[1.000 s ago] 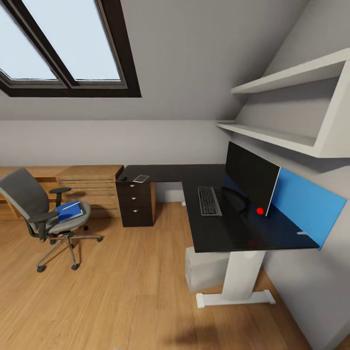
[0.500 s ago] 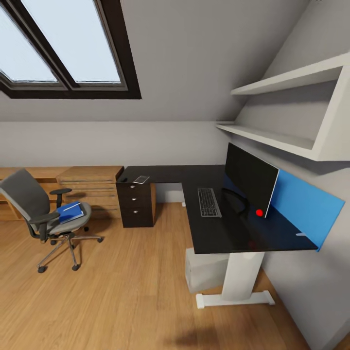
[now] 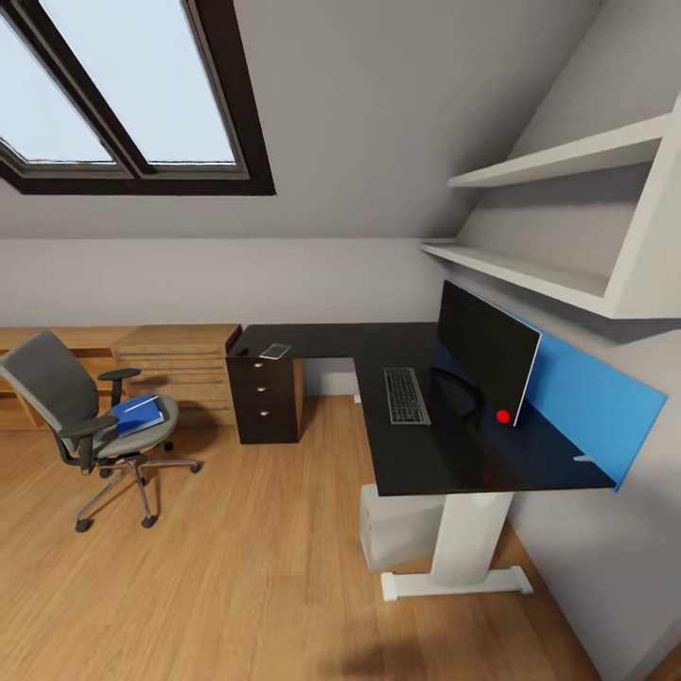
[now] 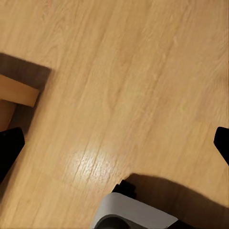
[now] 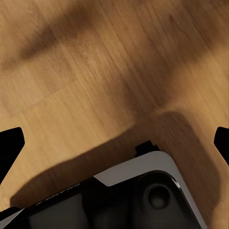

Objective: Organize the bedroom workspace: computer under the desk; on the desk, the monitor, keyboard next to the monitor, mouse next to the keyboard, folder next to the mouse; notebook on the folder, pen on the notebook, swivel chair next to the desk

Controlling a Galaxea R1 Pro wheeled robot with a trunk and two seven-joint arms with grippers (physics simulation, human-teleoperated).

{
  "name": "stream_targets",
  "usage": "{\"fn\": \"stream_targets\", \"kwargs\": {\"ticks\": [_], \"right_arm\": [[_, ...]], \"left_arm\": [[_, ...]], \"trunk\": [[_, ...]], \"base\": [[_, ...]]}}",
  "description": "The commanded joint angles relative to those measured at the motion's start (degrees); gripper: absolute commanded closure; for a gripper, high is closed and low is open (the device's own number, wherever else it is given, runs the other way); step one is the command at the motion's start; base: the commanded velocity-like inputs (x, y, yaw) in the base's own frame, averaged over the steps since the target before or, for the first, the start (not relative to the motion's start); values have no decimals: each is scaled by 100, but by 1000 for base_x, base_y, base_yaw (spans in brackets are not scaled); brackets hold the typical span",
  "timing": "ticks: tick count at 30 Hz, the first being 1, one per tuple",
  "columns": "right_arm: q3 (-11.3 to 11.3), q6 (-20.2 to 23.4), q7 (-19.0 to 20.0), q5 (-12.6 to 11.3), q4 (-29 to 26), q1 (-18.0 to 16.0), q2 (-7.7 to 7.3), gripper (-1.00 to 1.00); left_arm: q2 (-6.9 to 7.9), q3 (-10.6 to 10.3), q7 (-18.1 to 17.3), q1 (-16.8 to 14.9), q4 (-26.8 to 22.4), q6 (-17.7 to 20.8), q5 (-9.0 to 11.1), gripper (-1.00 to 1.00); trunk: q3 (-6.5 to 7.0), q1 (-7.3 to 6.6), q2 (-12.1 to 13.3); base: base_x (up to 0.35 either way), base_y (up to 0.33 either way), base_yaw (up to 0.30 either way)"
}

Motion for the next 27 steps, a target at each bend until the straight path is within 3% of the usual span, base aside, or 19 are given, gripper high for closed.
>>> {"fn": "stream_targets", "kwargs": {"ticks": [1, 8, 24, 27], "right_arm": [[48, -17, 8, -60, 3, -4, -1, -100], [49, -17, 6, -60, 3, -4, -1, -100], [48, -17, 7, -60, 3, -4, -1, -100], [48, -17, 6, -61, 3, -4, -1, -100]], "left_arm": [[13, -49, 36, -6, -4, -29, 59, -100], [204, -44, -282, -5, 87, -60, 79, -100], [203, -45, -394, -5, 116, -119, 86, -100], [207, -35, -396, -5, 121, -457, 84, -100]], "trunk": [[9, -21, 34], [81, -109, 195], [350, -439, 796], [368, -460, 836]], "base": [[0, 0, 0], [0, 0, 0], [0, 0, 0], [0, 0, 0]]}}
